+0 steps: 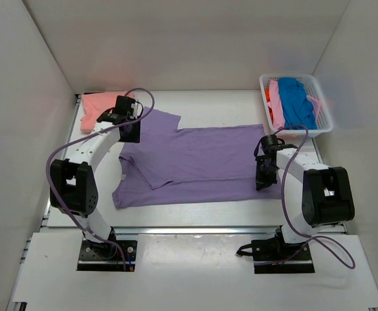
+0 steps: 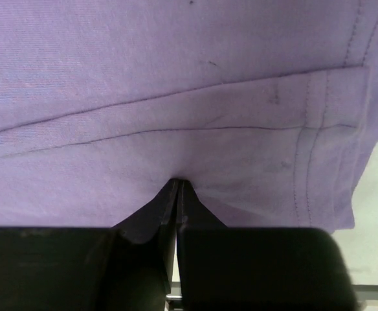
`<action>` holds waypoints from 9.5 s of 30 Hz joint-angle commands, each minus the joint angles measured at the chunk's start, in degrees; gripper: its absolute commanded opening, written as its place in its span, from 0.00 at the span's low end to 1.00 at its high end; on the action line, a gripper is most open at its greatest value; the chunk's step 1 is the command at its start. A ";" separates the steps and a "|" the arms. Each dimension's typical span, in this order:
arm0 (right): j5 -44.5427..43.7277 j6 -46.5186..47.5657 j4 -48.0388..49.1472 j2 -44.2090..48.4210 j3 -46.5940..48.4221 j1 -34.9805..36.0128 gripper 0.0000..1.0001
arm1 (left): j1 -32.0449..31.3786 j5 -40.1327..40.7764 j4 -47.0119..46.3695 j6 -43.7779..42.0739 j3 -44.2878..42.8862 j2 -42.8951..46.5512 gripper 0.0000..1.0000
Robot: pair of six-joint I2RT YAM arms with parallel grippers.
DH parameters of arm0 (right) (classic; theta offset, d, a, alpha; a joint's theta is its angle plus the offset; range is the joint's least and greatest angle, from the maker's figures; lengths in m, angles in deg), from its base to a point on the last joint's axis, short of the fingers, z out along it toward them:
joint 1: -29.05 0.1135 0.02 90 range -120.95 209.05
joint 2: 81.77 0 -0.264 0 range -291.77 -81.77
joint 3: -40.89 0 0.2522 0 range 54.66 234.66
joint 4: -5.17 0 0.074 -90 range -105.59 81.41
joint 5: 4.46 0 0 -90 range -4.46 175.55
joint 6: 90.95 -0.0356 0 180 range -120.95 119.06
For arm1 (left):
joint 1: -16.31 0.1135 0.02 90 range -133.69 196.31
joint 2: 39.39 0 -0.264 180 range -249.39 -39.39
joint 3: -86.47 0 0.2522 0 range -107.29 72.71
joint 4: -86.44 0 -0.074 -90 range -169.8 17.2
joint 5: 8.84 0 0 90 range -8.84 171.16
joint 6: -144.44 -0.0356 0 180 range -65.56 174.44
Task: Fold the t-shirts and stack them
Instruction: Fold the flattened tshirt in 1/3 of the way, then grap the side of the flattened tshirt furthest away from the robot with both arms, then fold the other side of the tshirt into a rectangle, then rotate the tshirt 90 degrees
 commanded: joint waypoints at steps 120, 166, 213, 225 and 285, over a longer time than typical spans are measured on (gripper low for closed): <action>-16.09 -12.47 12.65 -20.97 37.98 3.19 0.00 | 7.11 -18.67 -11.58 2.31 -13.98 -10.63 0.00; -3.43 -25.91 32.88 25.27 -24.62 -6.82 0.09 | 4.12 -11.64 -18.97 11.00 39.20 27.70 0.18; -4.04 -13.96 20.57 13.15 -8.00 -11.49 0.00 | 0.78 -13.48 -19.68 14.79 39.39 34.30 0.32; -12.48 -12.39 13.80 19.23 -6.62 -8.69 0.22 | -10.29 -11.64 -17.91 17.16 38.59 25.69 0.31; -1.58 -2.18 13.09 -5.21 7.99 -6.05 0.00 | -9.77 -8.65 -21.88 21.47 19.81 -4.45 0.32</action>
